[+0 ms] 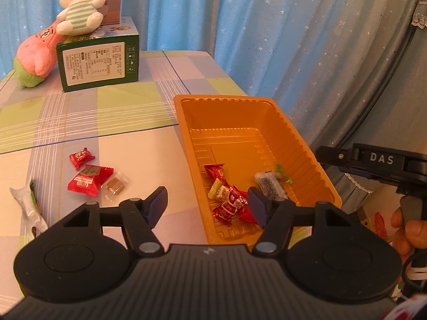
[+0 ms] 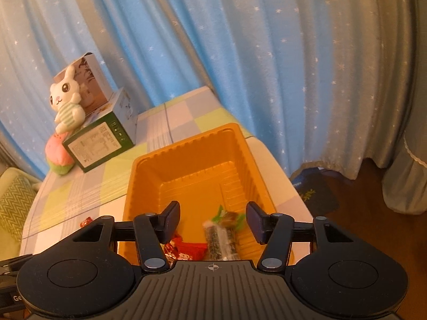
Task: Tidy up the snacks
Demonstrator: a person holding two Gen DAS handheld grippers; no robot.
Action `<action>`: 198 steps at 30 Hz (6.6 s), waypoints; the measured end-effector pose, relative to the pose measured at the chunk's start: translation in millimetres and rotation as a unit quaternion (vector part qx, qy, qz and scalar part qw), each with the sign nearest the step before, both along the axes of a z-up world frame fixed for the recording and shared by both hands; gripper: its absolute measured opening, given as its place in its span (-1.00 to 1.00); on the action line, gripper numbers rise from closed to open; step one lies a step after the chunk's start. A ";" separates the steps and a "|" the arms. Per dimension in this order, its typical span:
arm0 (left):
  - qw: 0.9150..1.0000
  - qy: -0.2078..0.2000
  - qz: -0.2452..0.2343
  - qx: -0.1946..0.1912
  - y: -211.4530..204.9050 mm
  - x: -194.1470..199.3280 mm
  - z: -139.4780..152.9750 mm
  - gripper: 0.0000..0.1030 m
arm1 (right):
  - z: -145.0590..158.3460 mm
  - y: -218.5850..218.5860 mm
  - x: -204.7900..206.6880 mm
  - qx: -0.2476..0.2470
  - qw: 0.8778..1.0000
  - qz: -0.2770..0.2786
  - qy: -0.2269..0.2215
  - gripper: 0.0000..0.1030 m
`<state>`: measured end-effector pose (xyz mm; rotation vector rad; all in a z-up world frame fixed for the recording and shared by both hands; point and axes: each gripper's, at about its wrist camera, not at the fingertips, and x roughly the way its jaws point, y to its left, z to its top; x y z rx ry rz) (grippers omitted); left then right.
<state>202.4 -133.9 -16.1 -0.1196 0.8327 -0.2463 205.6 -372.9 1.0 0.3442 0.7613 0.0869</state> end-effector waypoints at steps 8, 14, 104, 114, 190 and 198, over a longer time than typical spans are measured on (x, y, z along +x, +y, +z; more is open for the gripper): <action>1.000 -0.005 0.016 0.000 16.6 -26.5 8.9 0.23 | 6.6 0.1 -29.9 0.000 1.000 -0.013 0.011 0.07; 1.000 -0.012 0.028 0.006 35.0 -53.2 18.7 0.24 | 12.7 13.3 -58.2 -0.001 1.000 -0.005 0.012 0.07; 0.987 0.024 0.159 0.007 226.1 18.9 -80.5 0.14 | -103.2 265.7 47.9 -0.085 0.983 0.165 0.005 -0.14; 0.988 0.020 0.153 -0.003 228.8 20.7 -86.8 0.14 | -113.6 268.4 65.9 -0.091 0.984 0.155 -0.011 -0.14; 0.993 -0.021 0.111 0.030 148.3 -92.2 -0.8 -0.54 | -16.2 207.0 -79.2 -0.081 0.983 0.160 -0.049 -0.59; 0.994 -0.031 0.100 0.028 134.5 -127.0 18.1 -0.54 | 5.8 189.5 -108.1 -0.084 0.984 0.143 -0.058 -0.59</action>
